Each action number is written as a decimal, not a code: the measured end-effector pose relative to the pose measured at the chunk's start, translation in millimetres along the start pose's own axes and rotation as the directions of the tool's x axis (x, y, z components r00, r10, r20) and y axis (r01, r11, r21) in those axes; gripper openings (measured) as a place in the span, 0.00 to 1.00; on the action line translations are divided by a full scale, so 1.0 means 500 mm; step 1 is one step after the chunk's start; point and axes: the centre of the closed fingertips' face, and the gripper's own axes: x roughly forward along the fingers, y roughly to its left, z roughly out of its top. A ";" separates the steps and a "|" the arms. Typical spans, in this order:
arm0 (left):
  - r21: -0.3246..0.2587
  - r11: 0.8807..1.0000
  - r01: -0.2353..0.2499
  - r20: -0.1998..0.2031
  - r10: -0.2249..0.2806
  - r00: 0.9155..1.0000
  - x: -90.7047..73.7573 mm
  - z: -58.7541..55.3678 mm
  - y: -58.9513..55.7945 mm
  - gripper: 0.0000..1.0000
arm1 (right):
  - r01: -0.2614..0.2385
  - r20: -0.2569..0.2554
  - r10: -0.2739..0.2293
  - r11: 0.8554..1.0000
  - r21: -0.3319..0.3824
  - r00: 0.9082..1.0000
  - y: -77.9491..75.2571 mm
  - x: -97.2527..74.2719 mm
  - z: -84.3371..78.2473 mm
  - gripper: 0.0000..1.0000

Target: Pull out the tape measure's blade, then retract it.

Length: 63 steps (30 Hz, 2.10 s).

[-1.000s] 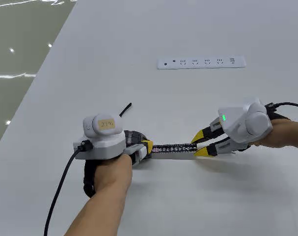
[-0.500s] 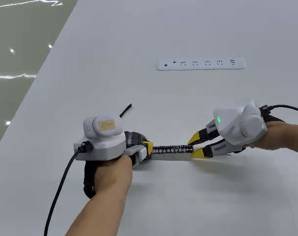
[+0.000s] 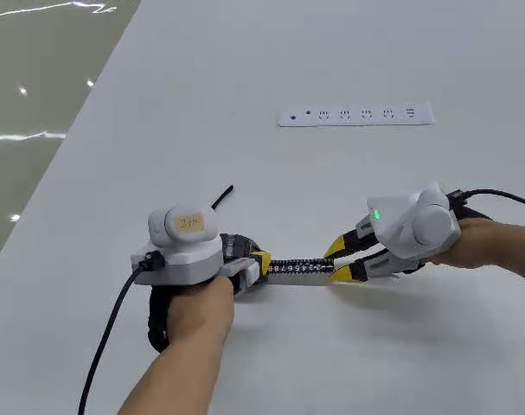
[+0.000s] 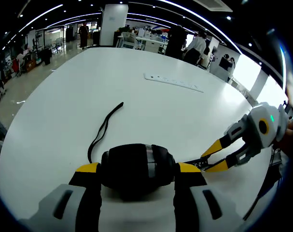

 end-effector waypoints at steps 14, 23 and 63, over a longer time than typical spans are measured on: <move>-0.001 1.000 0.000 0.002 0.000 1.000 -0.002 0.000 0.000 0.56 | -0.002 0.004 0.002 1.000 0.004 1.000 0.001 0.013 0.012 0.15; -0.001 1.000 0.000 0.002 0.000 1.000 -0.002 0.000 -0.001 0.56 | -0.002 0.006 0.002 1.000 0.005 1.000 0.000 0.022 0.021 0.15; -0.007 1.000 0.004 0.005 -0.004 1.000 0.000 0.000 0.002 0.56 | -0.008 0.012 0.008 1.000 0.003 1.000 -0.006 0.063 0.051 0.15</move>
